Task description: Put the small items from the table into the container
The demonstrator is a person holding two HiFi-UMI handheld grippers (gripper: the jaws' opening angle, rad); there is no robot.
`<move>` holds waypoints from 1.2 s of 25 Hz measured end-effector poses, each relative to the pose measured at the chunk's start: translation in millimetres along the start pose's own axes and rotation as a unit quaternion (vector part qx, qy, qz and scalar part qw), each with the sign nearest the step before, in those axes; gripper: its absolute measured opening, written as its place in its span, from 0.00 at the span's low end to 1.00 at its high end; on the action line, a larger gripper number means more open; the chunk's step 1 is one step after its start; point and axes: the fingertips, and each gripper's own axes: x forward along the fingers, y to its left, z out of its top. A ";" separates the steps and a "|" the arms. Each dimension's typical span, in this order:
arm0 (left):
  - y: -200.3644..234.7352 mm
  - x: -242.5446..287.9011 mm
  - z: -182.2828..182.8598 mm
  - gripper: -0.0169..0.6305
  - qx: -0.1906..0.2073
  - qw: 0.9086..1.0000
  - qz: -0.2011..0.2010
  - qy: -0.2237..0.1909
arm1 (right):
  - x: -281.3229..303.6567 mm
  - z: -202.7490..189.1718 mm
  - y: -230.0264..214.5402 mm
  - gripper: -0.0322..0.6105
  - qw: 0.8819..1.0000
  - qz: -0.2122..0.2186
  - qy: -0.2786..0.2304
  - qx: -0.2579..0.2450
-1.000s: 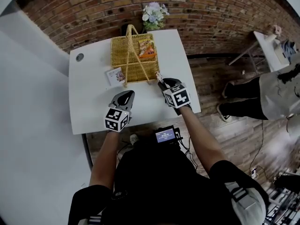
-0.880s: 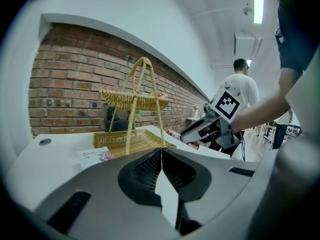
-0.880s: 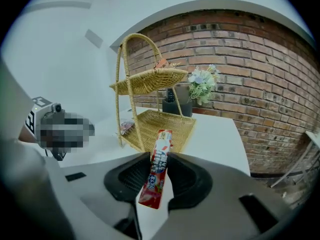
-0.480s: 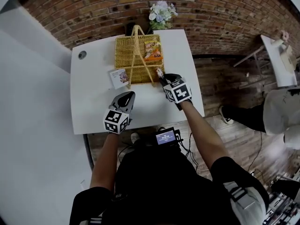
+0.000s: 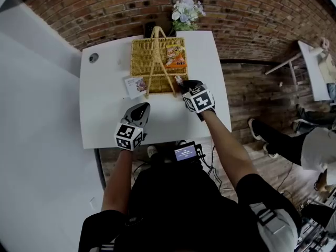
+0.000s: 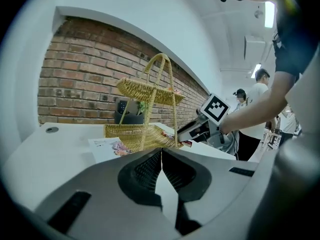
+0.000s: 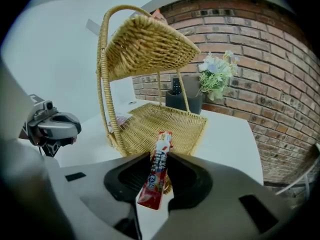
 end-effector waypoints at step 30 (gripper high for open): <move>-3.0 -7.2 1.1 0.04 -0.007 1.000 0.004 -0.010 | 2.1 -3.0 -0.9 0.26 1.000 0.004 0.024 0.010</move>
